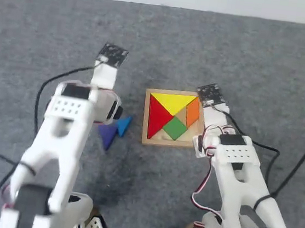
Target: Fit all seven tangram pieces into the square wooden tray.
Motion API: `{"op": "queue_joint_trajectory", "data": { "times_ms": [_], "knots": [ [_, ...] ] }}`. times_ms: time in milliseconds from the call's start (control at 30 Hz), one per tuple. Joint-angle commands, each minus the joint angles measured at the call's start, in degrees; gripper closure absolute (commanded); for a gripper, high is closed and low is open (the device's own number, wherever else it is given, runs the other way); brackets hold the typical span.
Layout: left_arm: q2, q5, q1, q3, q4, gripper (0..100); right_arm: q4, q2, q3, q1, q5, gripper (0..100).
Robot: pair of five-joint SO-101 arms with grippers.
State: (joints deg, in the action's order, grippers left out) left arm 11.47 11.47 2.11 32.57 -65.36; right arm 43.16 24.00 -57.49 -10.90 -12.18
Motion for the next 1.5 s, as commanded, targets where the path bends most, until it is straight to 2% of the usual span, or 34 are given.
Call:
{"op": "queue_joint_trajectory", "data": {
  "times_ms": [0, 133, 333, 567, 800, 1033, 1267, 1467],
  "knots": [
    [-5.19, 4.31, 0.18, -7.78, -5.54, 81, -1.19, 2.68, 0.53, 3.82, 2.73, 92.6],
    [-9.14, 5.19, -0.18, -8.4, -6.42, 81, -3.82, 2.68, 0.79, 7.16, 4.13, 92.6],
    [-12.31, 5.45, -2.37, -8.13, -6.15, 81, -4.44, 2.59, 0.53, 7.34, 4.13, 92.6],
    [-11.43, 8.79, 1.41, -1.1, -5.63, 81, -4.7, 2.59, 0.53, 7.6, 3.96, 92.6],
    [-10.37, 8.53, 1.76, 6.81, -0.88, 81, -4.62, 2.59, 0.53, 7.6, 4.04, 92.6],
    [-14.33, 6.07, 4.92, 5.85, 6.07, 81, -4.26, 2.59, 0.53, 7.69, 4.04, 92.6],
    [-15.12, 4.75, 8.18, 3.47, 8.26, 81, -4.26, 2.51, 0.53, 7.69, 4.04, 92.6],
    [-15.03, 6.07, 8.18, 3.47, 8.79, 88, -4.44, 2.42, 0.53, 7.69, 4.04, 92.6]
  ]
}}
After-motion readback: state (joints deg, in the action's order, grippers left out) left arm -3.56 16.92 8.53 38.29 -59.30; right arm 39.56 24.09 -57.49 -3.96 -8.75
